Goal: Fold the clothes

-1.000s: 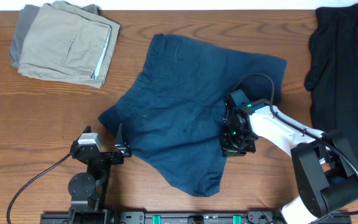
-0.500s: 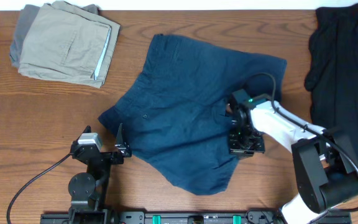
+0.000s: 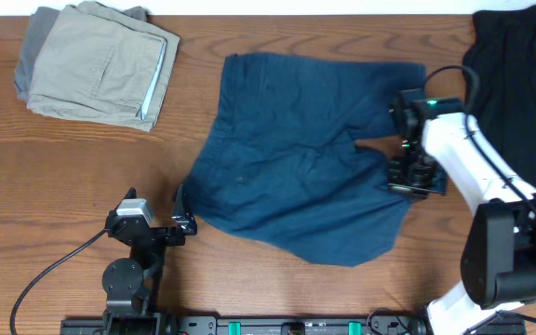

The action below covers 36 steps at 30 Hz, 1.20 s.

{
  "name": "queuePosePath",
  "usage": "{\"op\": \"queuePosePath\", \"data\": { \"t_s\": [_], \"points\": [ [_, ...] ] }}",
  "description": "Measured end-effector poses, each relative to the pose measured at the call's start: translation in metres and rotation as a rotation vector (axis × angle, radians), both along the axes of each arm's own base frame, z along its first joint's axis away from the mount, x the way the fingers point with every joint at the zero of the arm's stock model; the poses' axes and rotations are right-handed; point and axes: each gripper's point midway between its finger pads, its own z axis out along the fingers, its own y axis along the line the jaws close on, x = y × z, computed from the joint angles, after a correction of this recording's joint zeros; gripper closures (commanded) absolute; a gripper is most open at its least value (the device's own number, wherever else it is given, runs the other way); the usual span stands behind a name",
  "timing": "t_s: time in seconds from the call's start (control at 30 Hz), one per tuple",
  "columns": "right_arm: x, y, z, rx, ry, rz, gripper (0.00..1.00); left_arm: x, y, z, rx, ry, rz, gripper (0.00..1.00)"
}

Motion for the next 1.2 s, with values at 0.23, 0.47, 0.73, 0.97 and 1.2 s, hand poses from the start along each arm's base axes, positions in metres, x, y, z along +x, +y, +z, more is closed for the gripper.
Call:
{"op": "queuePosePath", "data": {
  "t_s": [0.23, 0.47, 0.73, 0.97, 1.2],
  "points": [
    [0.004, -0.060, 0.006, -0.056, -0.025, -0.176, 0.99, 0.000, 0.000, 0.000, 0.000, 0.000, 0.000, 0.02],
    [0.033, -0.099, 0.040, 0.016, -0.151, -0.305, 0.83, 0.000, 0.000, 0.000, 0.000, 0.000, 0.000, 0.02],
    [0.048, -0.082, 0.066, 0.134, -0.196, -0.266, 0.01, 0.000, 0.000, 0.000, 0.000, 0.000, 0.000, 0.02],
    [0.030, -0.071, 0.068, 0.163, -0.118, -0.261, 0.01, 0.000, 0.000, 0.000, 0.000, 0.000, 0.000, 0.02],
    [0.023, -0.069, 0.059, 0.168, -0.089, -0.270, 0.01, 0.000, 0.000, 0.000, 0.000, 0.000, 0.000, 0.02]
  ]
}}
